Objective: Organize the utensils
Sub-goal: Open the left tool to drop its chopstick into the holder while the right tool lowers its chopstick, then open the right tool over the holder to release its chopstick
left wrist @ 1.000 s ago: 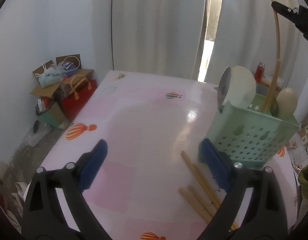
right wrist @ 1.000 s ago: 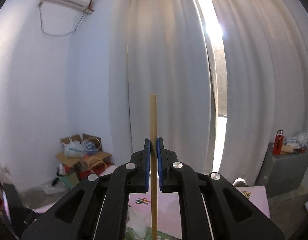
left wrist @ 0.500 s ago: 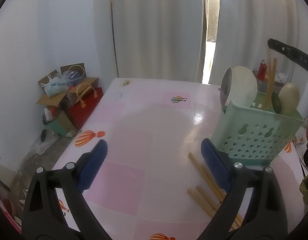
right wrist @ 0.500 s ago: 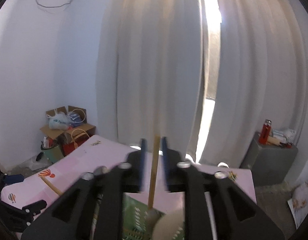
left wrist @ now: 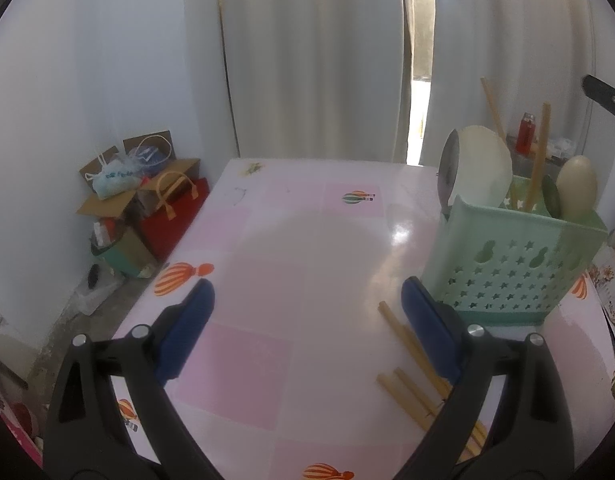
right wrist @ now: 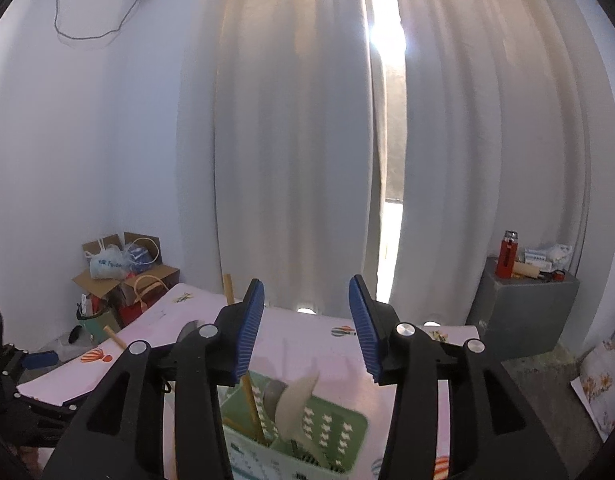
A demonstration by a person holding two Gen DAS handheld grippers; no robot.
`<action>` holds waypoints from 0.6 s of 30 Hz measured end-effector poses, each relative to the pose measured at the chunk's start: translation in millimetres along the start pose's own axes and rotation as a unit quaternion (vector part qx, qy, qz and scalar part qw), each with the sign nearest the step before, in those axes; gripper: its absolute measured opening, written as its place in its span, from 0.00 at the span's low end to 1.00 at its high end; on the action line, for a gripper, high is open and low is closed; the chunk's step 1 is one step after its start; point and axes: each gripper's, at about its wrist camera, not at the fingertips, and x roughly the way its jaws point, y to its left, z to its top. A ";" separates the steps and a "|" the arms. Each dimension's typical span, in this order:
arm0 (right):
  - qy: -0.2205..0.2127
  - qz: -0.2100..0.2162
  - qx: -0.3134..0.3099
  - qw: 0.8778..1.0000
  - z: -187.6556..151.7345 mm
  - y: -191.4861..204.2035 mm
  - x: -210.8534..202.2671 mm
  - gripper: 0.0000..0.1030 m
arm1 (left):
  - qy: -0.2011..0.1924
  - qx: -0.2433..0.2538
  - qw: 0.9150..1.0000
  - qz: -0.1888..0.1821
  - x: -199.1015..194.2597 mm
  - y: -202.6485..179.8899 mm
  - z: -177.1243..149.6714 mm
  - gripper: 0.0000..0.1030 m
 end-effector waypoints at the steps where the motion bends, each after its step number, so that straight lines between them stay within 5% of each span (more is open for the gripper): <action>1: 0.002 -0.001 0.003 1.000 -1.6 -1.3 -3.0 0.43 | -0.001 0.000 1.000 0.001 -0.3 -0.3 0.1 0.88; 8: 0.034 -0.002 0.011 0.999 -21.9 -8.9 -29.1 0.45 | -0.002 0.004 1.000 0.003 -1.8 -1.2 -0.8 0.88; 18: 0.151 0.033 0.030 0.988 -80.0 -4.8 -43.8 0.46 | -0.003 0.012 1.000 0.007 -2.0 -3.3 -1.1 0.88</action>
